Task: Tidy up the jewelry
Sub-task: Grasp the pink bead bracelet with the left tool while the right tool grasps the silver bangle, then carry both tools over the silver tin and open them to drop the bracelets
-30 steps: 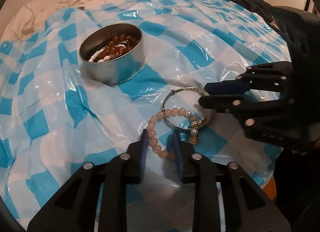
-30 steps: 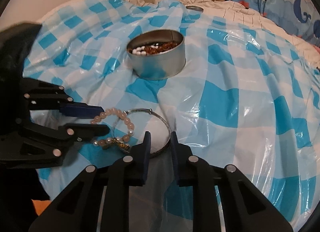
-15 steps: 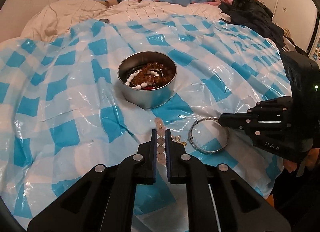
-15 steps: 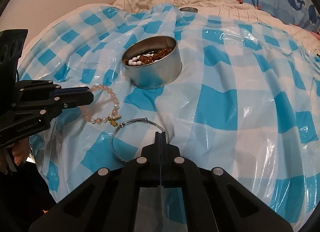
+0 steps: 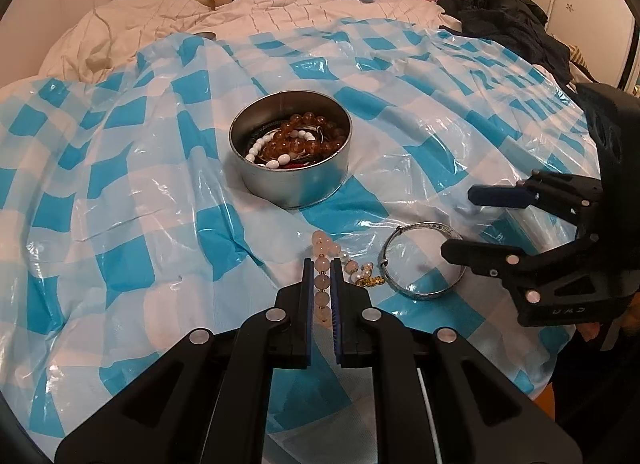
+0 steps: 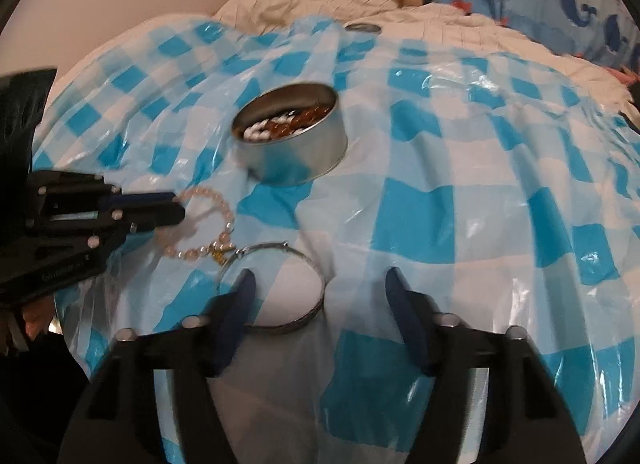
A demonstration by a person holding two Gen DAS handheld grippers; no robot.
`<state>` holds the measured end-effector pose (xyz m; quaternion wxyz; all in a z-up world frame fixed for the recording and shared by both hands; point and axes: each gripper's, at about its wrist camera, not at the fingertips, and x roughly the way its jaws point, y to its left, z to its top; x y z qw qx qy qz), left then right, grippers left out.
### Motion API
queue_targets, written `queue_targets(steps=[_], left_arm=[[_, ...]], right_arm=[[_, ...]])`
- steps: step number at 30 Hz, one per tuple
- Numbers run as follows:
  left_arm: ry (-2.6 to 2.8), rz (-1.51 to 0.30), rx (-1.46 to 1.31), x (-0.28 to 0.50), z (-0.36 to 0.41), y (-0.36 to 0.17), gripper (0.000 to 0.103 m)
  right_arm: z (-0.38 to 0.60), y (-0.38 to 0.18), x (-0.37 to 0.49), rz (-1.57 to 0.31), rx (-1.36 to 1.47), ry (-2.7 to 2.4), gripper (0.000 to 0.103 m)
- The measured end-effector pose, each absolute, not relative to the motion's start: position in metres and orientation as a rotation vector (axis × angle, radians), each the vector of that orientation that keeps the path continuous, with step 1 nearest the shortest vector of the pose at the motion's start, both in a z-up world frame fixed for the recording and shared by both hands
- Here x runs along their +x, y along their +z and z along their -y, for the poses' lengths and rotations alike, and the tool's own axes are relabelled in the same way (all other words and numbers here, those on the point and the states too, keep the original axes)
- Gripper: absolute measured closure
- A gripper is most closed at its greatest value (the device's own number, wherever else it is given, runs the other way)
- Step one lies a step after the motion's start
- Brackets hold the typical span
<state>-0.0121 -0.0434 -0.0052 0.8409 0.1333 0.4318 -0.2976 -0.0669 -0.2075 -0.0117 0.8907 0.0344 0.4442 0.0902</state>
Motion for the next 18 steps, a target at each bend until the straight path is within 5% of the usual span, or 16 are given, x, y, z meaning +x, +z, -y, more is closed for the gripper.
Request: queue_targets(steps=[4, 14, 18], left_arm=[[-0.629, -0.913, 0.281, -0.012, 0.044, -0.005, 0.096], [-0.628, -0.916, 0.284, -0.012, 0.045, -0.006, 0.096], [-0.631, -0.920, 0.289, -0.014, 0.047, -0.009, 0.096]], right_arm=[[0.198, -0.016, -0.066, -0.943, 0.037, 0.232, 0.065], [0.187, -0.024, -0.065, -0.973, 0.056, 0.301, 0.066], [0.170, -0.026, -0.069, -0.956, -0.053, 0.296, 0.085]])
